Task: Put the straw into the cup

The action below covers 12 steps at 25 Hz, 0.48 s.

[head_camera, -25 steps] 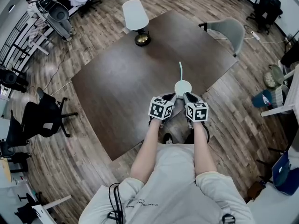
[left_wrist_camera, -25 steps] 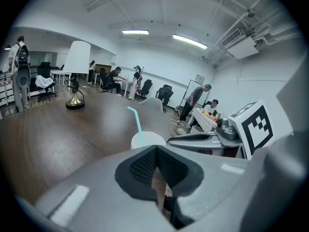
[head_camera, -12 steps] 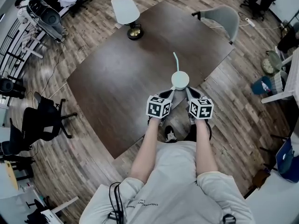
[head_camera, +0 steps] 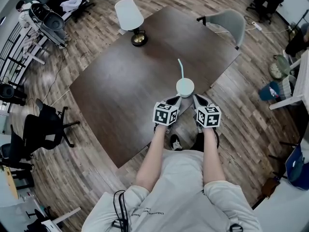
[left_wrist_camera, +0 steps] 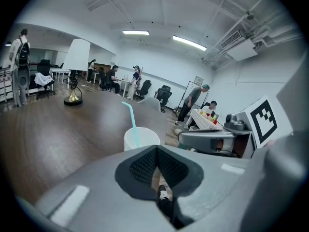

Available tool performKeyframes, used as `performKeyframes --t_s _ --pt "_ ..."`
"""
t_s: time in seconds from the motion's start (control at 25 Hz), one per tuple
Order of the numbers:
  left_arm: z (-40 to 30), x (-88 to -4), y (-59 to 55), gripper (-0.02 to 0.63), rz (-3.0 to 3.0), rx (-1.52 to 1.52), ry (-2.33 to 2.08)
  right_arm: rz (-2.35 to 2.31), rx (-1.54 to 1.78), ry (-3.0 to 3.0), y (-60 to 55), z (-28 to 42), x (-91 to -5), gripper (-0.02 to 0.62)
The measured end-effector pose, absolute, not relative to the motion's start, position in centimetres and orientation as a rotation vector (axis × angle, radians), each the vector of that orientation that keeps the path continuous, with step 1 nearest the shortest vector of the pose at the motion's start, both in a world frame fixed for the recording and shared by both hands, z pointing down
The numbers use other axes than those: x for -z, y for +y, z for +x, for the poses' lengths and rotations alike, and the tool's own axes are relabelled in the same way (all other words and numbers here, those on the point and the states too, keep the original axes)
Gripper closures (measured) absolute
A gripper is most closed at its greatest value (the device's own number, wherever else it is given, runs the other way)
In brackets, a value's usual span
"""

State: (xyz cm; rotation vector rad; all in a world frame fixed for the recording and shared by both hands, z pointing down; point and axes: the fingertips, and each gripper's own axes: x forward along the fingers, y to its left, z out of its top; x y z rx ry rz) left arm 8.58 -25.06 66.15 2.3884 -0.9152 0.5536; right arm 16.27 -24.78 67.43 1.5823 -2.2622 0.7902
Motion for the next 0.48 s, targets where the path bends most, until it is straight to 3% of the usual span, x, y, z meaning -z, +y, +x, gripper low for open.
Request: performKeyframes --t_s 0.48 --pt "9.3 -64.0 -26.2 0.604 2.414 -0.534 -0.97 1.48 -0.758 -2.301 -25.1 15.3 -66.4 0.572"
